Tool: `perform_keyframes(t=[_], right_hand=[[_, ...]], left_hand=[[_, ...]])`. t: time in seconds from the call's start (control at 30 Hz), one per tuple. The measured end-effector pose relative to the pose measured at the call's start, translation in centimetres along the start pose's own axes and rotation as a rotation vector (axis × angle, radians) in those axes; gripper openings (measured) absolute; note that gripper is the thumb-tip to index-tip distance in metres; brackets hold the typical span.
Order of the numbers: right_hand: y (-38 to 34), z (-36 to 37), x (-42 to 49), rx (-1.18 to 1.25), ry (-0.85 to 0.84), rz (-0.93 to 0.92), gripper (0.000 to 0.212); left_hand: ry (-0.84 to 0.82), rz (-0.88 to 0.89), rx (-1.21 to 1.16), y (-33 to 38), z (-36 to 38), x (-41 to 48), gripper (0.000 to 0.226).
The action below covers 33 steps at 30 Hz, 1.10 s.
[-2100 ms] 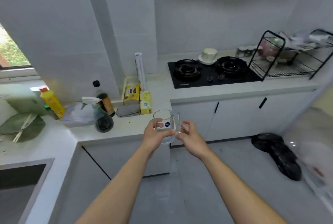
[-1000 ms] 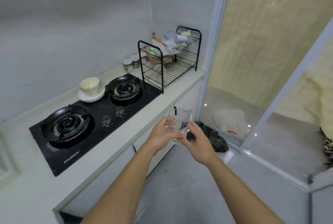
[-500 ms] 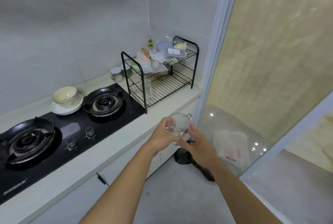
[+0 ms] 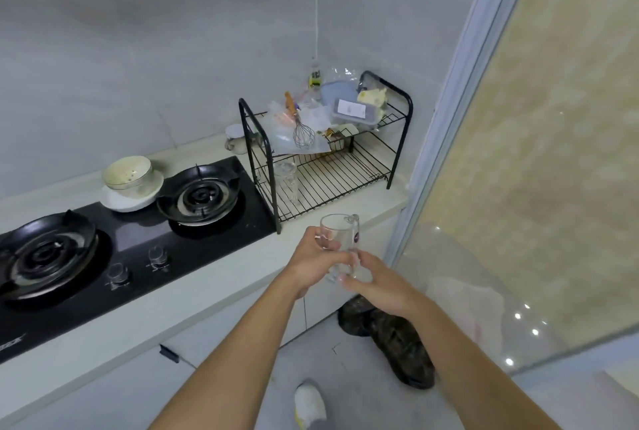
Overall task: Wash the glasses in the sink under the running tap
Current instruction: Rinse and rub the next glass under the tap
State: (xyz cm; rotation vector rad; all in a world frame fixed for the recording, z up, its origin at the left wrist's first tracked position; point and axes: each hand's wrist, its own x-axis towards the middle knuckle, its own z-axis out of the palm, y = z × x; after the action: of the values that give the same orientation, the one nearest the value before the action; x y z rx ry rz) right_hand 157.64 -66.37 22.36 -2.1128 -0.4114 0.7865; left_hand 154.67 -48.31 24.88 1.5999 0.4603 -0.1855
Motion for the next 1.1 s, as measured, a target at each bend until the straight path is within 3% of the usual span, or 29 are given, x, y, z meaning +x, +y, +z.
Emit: perform_keyframes(t=[0.13, 0.4, 0.53, 0.63, 0.8, 1.0, 1.1], right_hand=[[0.5, -2.4, 4.4, -0.108, -0.151, 0.012, 0.089], [0.0, -5.8, 12.8, -0.196, -0.053, -0.041, 0.035], [-0.5, -5.9, 15.8, -0.182, 0.001, -0.079, 0.028], [-0.7, -6.6, 17.7, -0.181, 0.035, -0.114, 0.008], [-2.6, -8.1, 21.0, -0.074, 0.077, -0.118, 0.025], [-4.6, -8.7, 26.5, 0.154, 0.006, 0.035, 0.024], [-5.4, -8.6, 29.1, 0.229, -0.011, 0.079, 0.025]], left_hand=[[0.018, -0.072, -0.078, 0.3, 0.1, 4.5, 0.083], [0.095, -0.278, -0.093, 2.7, -0.9, 13.3, 0.099], [0.078, -0.320, -0.112, 4.1, -1.5, 16.4, 0.075], [0.079, -0.381, -0.219, 5.0, -1.8, 17.6, 0.067], [0.296, -0.286, -0.193, 5.2, -1.3, 19.5, 0.074], [0.339, -0.185, -0.155, 5.0, 0.0, 20.8, 0.049], [0.329, -0.143, -0.240, 4.3, 0.8, 22.1, 0.051]])
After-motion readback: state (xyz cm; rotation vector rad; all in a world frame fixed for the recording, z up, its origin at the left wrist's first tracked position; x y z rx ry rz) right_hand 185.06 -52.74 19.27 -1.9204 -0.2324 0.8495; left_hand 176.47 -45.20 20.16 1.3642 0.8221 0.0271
